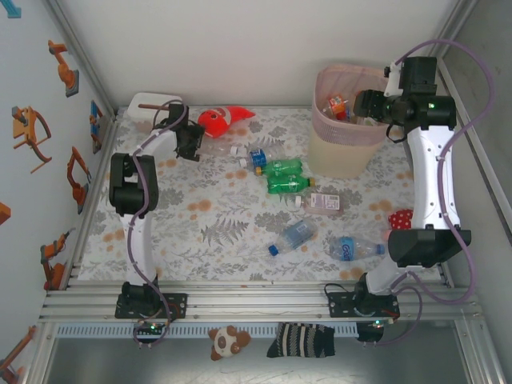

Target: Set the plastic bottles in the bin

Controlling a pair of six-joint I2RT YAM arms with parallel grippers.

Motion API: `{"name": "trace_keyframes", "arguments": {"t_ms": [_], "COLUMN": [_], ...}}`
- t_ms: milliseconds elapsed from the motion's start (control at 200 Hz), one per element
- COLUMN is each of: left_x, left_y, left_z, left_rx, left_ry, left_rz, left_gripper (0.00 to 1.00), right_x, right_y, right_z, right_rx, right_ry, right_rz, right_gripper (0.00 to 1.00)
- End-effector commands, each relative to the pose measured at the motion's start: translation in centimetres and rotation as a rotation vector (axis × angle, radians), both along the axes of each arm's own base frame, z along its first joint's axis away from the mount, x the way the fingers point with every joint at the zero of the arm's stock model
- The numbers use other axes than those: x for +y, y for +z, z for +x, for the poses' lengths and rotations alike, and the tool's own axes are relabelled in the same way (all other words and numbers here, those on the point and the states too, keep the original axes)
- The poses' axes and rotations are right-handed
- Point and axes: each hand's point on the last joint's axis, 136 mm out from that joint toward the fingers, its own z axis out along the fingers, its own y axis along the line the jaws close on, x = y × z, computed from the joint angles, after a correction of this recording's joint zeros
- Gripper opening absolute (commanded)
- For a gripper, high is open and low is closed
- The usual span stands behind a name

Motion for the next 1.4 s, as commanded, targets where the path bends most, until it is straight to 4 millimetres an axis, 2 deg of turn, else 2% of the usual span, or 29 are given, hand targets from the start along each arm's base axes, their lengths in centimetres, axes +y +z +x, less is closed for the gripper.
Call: {"name": "trace_keyframes", "arguments": {"t_ms": [0,376,566,686,891,1027,1172,1397], "left_x": [-0.4,-0.5,-0.5,-0.4,-0.2,0.0,-0.1,-2.3], "left_y": [-0.5,-1.8,-1.2,0.1,3.3,6.5,11.5,19.8], "left_z": [-0.1,-0.9,-1.5,-2.1,-3.7,-4.7,-5.7,-7.9], "left_rx": [0.052,0.101,0.084,0.043,-0.072,-0.185,-0.351,-0.627], "left_ry": [0.021,0.024,0.015,-0.007,-0.083,-0.155,-0.273,-0.503], "left_rz": [-0.032,-0.043,-0.047,-0.044,-0.025,0.007,0.100,0.241], "left_gripper": [0.72,0.61,0.57,0.55,0.53,0.52,0.52,0.51], "right_x": [-0.2,-0.1,0.0,0.3,1.4,2.4,4.4,9.2], "right_y": [0.4,0.2,0.6,1.1,1.8,2.2,2.9,4.1], "right_z": [0.1,0.0,-0.4,-0.7,-1.3,-1.5,-1.7,-2.7], "right_rx": [-0.022,-0.020,-0.030,-0.046,-0.085,-0.112,-0.164,-0.267], "right_ry": [-0.002,-0.001,0.000,0.010,0.047,0.087,0.169,0.384], "right_rz": [-0.016,-0.003,-0.003,0.015,0.060,0.096,0.158,0.261], "right_gripper": [0.78,0.77,0.76,0.76,0.75,0.75,0.75,0.75]}}
